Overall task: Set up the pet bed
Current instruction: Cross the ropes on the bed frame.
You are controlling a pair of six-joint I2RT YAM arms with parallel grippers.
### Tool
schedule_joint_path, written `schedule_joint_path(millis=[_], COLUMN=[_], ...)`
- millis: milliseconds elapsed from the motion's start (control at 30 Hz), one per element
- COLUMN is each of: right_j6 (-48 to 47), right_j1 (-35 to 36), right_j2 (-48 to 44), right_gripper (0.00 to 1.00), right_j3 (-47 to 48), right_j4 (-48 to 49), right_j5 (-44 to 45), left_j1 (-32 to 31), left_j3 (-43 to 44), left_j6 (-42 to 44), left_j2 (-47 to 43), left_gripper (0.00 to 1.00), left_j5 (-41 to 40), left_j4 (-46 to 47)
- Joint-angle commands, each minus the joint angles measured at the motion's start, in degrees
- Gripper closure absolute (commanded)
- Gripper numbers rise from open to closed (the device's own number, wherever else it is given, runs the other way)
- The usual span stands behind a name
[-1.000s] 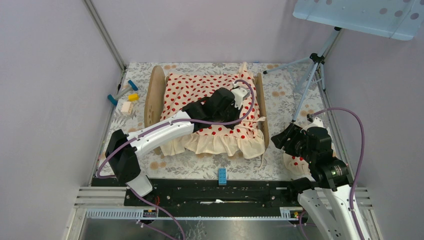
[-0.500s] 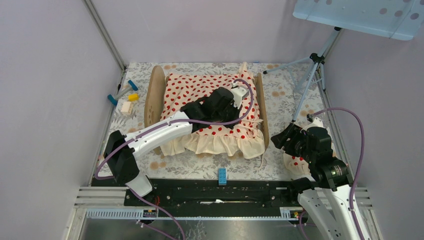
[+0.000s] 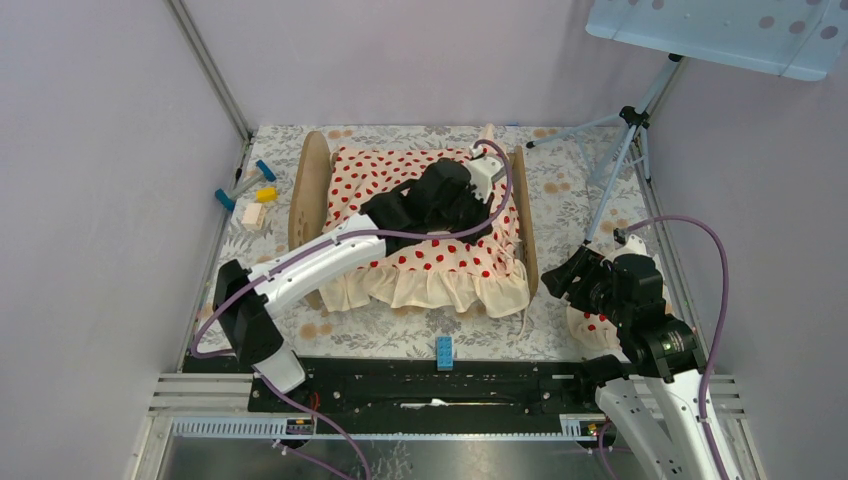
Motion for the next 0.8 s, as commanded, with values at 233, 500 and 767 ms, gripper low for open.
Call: schedule_joint_path(millis=[233, 500, 767], right_j6=[-0.47, -0.89, -1.01], right_j1=[-0.2, -0.19, -0.17], right_j2=[-0.95, -1.16, -1.12], right_gripper=[0.3, 0.29, 0.29], right_j3=[-0.25, -0.25, -0.07], right_j4=[0.57, 0.31, 0.23], right_j5=[0.99, 1.26, 1.41], left_j1=[-0.02, -0.78, -2.11], left_j3=[7.78, 8.92, 11.01], left_j6=[0.51, -0.03, -0.84], left_j2=[6.56, 9.33, 11.84], left_gripper=[1.0, 1.0, 1.0], left_j5=[5.32, 6.77, 8.27], left_j4=[1.05, 1.22, 1.66])
